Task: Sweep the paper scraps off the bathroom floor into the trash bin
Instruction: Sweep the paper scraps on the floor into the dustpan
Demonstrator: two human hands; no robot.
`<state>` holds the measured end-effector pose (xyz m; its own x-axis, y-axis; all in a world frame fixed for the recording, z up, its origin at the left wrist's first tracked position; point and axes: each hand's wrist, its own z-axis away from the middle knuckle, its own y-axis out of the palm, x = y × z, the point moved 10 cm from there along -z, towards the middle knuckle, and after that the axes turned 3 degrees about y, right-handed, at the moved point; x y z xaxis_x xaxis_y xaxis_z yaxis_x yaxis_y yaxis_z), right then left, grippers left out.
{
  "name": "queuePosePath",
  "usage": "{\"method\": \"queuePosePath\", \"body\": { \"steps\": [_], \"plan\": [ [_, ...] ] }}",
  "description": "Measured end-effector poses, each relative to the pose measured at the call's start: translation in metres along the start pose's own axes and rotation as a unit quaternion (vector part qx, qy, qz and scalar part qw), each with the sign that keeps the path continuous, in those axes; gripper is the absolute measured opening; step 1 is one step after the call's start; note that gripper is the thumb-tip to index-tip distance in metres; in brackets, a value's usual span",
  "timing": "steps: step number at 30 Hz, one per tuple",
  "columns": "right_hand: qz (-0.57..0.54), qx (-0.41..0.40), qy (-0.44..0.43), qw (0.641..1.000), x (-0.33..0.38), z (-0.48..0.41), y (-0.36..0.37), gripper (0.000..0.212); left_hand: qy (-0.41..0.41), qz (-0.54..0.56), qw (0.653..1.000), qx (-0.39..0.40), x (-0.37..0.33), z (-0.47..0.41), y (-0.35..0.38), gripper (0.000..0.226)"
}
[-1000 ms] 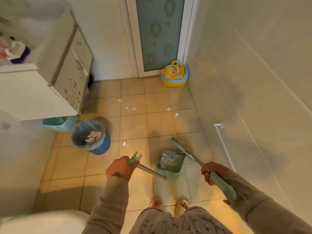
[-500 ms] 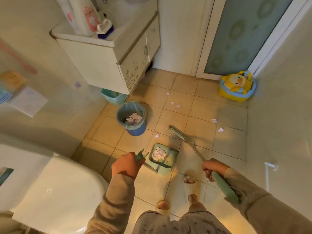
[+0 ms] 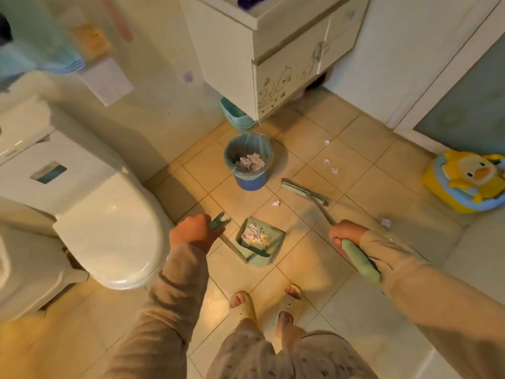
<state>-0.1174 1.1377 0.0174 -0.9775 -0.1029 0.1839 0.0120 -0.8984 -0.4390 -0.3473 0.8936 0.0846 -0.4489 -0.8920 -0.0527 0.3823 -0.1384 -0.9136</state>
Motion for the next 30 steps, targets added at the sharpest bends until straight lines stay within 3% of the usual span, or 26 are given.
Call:
{"method": "queuePosePath", "body": {
  "steps": [7, 14, 16, 18, 21, 26, 30],
  "plan": [
    [0.08, 0.027, -0.034, 0.996, 0.03, -0.027, -0.006, 0.04, -0.015, 0.004, 1.0, 0.015, -0.005, -0.009, 0.001, 0.045],
    [0.227, 0.063, -0.008, 0.972, -0.008, -0.025, 0.024, 0.023, -0.031, 0.026, 0.999, 0.018, 0.001, -0.02, 0.0, 0.041],
    [0.225, 0.097, -0.005, 0.97, -0.025, -0.02, 0.036, 0.029, -0.027, 0.018, 0.999, 0.012, 0.0, -0.024, -0.001, 0.042],
    [0.176, 0.124, 0.009, 0.977, -0.039, -0.015, 0.045, 0.033, -0.026, 0.02, 0.999, 0.007, -0.001, -0.027, -0.002, 0.041],
    [0.063, 0.161, 0.053, 0.984, -0.055, -0.006, 0.052, 0.014, -0.026, 0.028, 0.999, 0.007, -0.003, -0.031, -0.004, 0.039],
    [-0.134, 0.204, 0.056, 0.968, -0.064, -0.004, 0.052, 0.036, -0.013, 0.02, 1.0, 0.004, -0.007, -0.031, -0.006, 0.039],
    [-0.275, 0.245, 0.051, 0.928, -0.075, 0.0, 0.061, 0.052, 0.003, 0.014, 1.0, 0.01, -0.009, -0.027, -0.005, 0.039]
  ]
}}
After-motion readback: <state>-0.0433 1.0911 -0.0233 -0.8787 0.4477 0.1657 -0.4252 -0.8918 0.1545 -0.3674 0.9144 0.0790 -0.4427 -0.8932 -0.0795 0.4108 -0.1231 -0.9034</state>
